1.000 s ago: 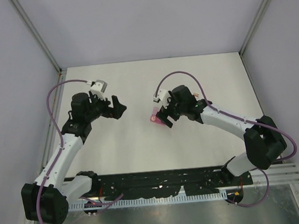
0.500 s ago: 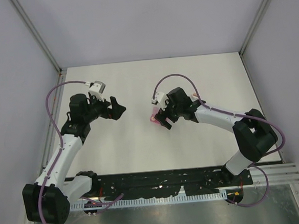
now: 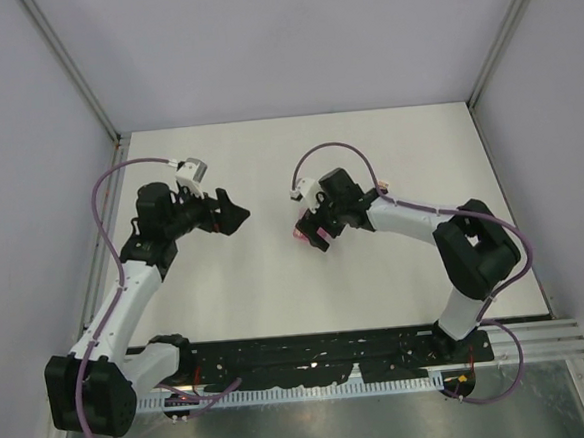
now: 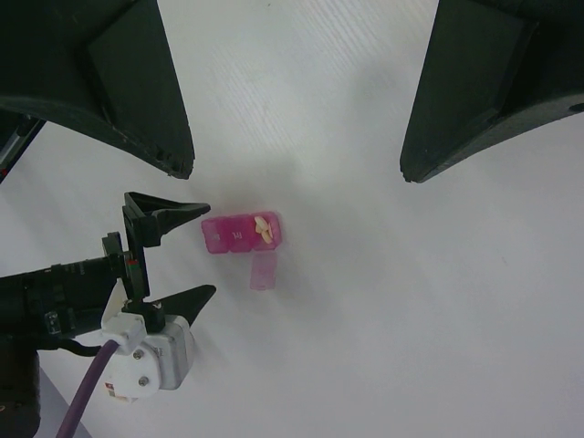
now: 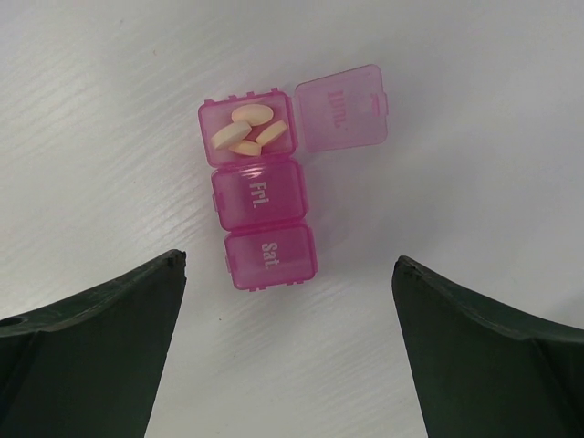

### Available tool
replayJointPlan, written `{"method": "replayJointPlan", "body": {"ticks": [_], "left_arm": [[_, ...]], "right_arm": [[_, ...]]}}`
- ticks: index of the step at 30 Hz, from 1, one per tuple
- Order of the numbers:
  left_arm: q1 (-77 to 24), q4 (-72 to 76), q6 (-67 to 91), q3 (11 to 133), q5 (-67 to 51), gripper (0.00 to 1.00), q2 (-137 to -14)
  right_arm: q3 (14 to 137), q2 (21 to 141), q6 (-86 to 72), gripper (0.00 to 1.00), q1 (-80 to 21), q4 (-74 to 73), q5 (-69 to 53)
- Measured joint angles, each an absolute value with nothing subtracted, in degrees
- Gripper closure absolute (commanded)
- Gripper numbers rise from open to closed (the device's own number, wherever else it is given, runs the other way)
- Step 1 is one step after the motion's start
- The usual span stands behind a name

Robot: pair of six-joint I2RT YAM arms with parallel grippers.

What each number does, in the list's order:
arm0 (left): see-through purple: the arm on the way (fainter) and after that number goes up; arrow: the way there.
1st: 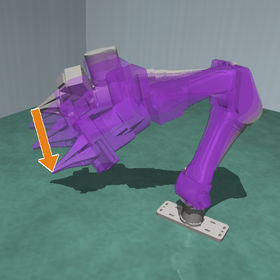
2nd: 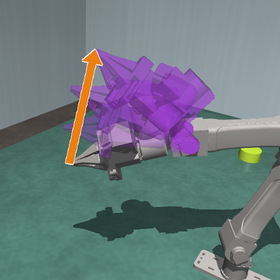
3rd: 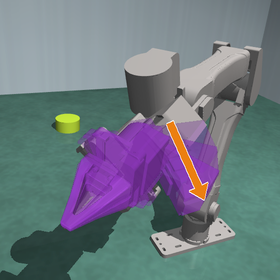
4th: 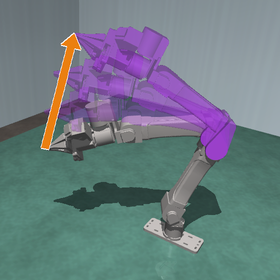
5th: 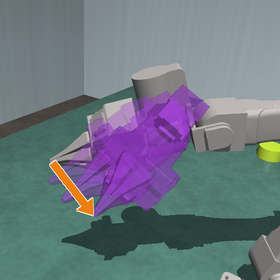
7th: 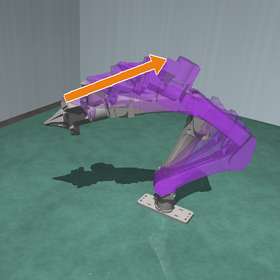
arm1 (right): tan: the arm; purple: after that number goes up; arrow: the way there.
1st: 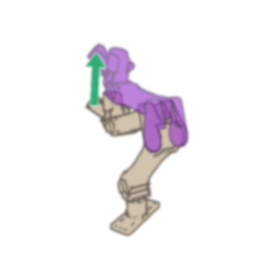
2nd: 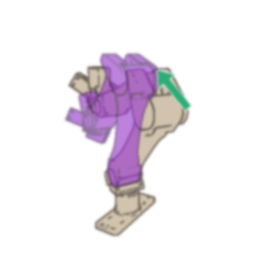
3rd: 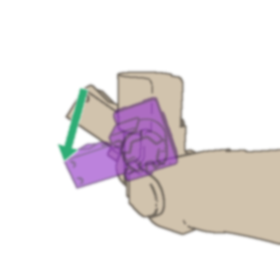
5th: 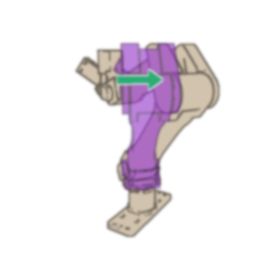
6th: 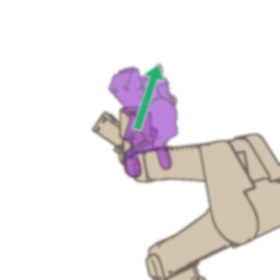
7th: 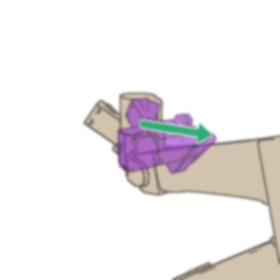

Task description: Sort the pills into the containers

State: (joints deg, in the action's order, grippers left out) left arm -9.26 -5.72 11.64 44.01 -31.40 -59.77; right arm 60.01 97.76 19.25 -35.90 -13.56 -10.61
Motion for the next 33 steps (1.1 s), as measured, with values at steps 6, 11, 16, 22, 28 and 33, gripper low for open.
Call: {"method": "replayJointPlan", "body": {"ticks": [6, 11, 16, 22, 28, 33], "left_arm": [[-9.26, -5.3, 12.95, 44.01, -32.93, 0.0, -61.91], [-9.26, -5.06, 13.39, 44.01, -33.65, 0.0, -62.19], [-9.26, -4.86, 13.39, 44.01, -33.71, 0.0, -62.19], [-9.26, -4.49, 13.52, 44.01, -33.71, 0.0, -62.19], [-9.23, -4.49, 13.54, 44.01, -33.71, 0.0, -62.17], [-9.23, -4.51, 13.52, 44.01, -33.69, 0.01, -62.0]], "right_arm": [[63.02, 100.25, 18.63, 0.05, -35.9, -15.16, -10.72], [63.92, 102.45, 17.76, 0.08, -35.97, -16.6, -11.53], [64.42, 103.42, 17.34, 0.1, -36.25, -18.37, -12.32], [65.52, 104.68, 17.02, 0.12, -36.99, -18.96, -12.82], [65.65, 105.51, 16.99, 0.16, -38.15, -19.16, -12.88], [65.69, 105.54, 16.97, 0.21, -38.54, -19.33, -12.99]]}}
